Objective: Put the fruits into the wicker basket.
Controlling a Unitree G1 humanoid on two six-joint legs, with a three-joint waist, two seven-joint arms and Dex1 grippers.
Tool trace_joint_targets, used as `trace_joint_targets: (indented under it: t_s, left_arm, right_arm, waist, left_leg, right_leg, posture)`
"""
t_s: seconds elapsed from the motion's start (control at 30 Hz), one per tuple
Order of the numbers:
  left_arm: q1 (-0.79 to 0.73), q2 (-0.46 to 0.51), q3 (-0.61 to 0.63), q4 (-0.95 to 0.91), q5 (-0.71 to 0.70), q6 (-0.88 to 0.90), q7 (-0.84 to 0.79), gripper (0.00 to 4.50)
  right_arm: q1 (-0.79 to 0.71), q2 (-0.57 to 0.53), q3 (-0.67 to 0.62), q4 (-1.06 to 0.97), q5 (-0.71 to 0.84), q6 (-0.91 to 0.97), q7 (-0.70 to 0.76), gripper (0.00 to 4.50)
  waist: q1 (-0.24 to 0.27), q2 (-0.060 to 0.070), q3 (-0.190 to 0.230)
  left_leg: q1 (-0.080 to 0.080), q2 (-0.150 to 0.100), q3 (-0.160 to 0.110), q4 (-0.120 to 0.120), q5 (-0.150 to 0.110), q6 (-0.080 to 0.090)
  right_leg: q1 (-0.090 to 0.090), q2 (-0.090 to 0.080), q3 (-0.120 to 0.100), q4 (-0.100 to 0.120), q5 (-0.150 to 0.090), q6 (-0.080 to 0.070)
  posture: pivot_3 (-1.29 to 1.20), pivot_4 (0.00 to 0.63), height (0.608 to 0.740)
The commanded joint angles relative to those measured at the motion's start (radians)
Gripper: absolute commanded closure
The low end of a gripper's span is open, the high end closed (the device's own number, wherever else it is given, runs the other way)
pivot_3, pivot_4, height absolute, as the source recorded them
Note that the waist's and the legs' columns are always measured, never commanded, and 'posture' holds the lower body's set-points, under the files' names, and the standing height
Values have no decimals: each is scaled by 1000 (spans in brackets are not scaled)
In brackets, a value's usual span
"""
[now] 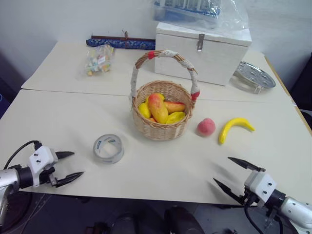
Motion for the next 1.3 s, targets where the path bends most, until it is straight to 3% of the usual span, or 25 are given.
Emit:
trace_joint_targets:
  t_s: [0.03,0.27,0.43,0.53,0.63,0.7,0.87,1.0,1.07,1.3]
  left_arm:
    - [16,16,34,-19,-13,2,-14,27]
    - [8,6,46,-31,-31,72,20,27]
    - [16,161,55,-152,-205,505,-98,27]
    - [-144,193,56,-126,-276,654,-43,27]
    - [-325,240,-50,-172,-280,843,35,27]
    - [-447,207,-137,-230,-334,994,75,27]
    - [-565,148,-303,-266,-233,1032,177,27]
    - [-572,145,-424,-264,-91,897,207,960]
    - [-564,145,-471,-259,-27,845,220,1527]
    - [-552,55,-369,-183,-136,918,173,3596]
  right_arm:
    - [21,-24,4,-3,-12,-48,38,0]
    - [-47,9,46,-7,-15,-43,8,0]
    - [-105,-16,117,-113,104,24,84,0]
    - [-226,2,152,-201,187,130,43,0]
    - [-351,24,187,-229,206,144,42,0]
    - [-429,47,193,-217,200,155,17,0]
    - [-494,85,215,-152,134,121,0,0]
    - [-509,111,227,-173,117,143,-33,0]
    - [-501,107,236,-197,112,152,-35,0]
    - [-477,118,241,-213,121,149,-43,0]
  waist:
    - [2,0,0]
    - [1,-1,0]
    - [1,-4,2]
    - [2,-1,4]
    - [4,-2,3]
    - [8,-2,3]
    - [6,0,4]
    - [-9,-1,4]
    - [-14,0,4]
    - [-20,0,4]
  left_leg:
    - [0,0,0,0,0,1]
    - [1,0,-1,0,-1,1]
    - [0,0,-3,0,0,0]
    - [-1,-1,-4,1,0,0]
    - [-2,-1,-7,4,0,2]
    - [-3,-2,-8,4,1,0]
    - [-15,-1,-9,11,0,-1]
    - [-29,0,-9,18,-2,-1]
    - [-29,-1,-9,20,-2,-1]
    - [-24,0,-12,31,0,-1]
  right_leg:
    - [0,0,0,0,0,0]
    - [1,0,0,1,0,0]
    - [0,0,-2,2,0,-1]
    - [0,-1,-4,2,0,-1]
    - [0,-1,-5,5,0,-1]
    - [0,0,-6,4,0,-1]
    - [-11,0,-6,6,0,-1]
    - [-28,1,-4,18,0,-1]
    - [-29,1,-4,18,0,-1]
    - [-21,2,-4,25,0,-1]
  posture:
    - [0,150,740]
    - [0,150,740]
    - [0,150,740]
    - [0,150,740]
    - [0,150,740]
    - [0,150,740]
    - [0,150,740]
    - [0,150,740]
    - [0,150,740]
    - [0,150,740]
